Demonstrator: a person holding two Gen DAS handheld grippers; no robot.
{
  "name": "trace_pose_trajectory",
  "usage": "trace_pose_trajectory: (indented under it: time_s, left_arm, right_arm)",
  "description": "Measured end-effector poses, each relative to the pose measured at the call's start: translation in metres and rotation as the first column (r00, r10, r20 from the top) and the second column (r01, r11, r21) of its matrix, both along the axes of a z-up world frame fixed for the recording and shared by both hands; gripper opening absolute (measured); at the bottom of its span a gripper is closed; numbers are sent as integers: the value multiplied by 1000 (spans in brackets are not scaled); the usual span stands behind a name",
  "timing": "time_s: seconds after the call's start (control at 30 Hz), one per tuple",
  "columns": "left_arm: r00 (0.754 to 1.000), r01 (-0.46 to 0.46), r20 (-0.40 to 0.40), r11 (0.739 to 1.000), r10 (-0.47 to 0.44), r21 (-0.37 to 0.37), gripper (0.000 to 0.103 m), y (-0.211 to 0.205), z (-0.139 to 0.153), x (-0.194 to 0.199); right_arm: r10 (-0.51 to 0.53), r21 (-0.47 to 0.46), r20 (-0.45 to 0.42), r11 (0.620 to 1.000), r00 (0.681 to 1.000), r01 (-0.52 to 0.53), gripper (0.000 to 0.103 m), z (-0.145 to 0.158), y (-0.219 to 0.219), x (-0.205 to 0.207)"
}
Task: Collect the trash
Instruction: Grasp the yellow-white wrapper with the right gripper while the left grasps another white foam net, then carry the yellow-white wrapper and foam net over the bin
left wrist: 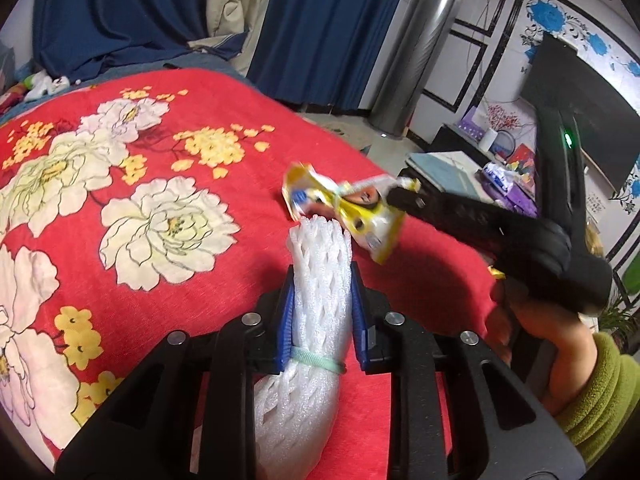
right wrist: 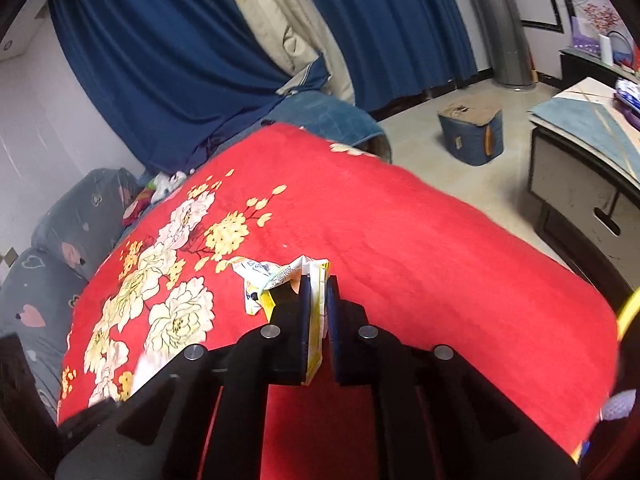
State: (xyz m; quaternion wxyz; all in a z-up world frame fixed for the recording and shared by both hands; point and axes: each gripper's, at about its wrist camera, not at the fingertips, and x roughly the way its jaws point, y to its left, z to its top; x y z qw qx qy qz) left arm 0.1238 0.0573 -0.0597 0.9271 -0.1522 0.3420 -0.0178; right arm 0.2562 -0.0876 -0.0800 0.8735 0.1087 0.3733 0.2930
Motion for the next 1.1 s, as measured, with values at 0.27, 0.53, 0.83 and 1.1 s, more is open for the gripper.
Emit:
trace_pose_trajectory:
  time_s: [0.27,0.53,0.83,1.1]
  left_arm:
    - [997,50,65,999,-50,-7,17,-16,16,-8]
    - [985,119,124,993,-119,13,17,-38,30,-16]
    - [968,190,163,981,-191,23,17,-58,36,-22]
    - [957,239,161,970,-242,40,17,-83,39,-21]
  right_arm:
    - [-56,43,31,998,998,55,7,14,-53,-27]
    - [-84,38,80,996,993,81,7,32,-89,-44]
    - [-123,5,115,992,986,124,7,35,-133,-65]
    - [-203,-5,140,979,969,205,7,35,-186,-82]
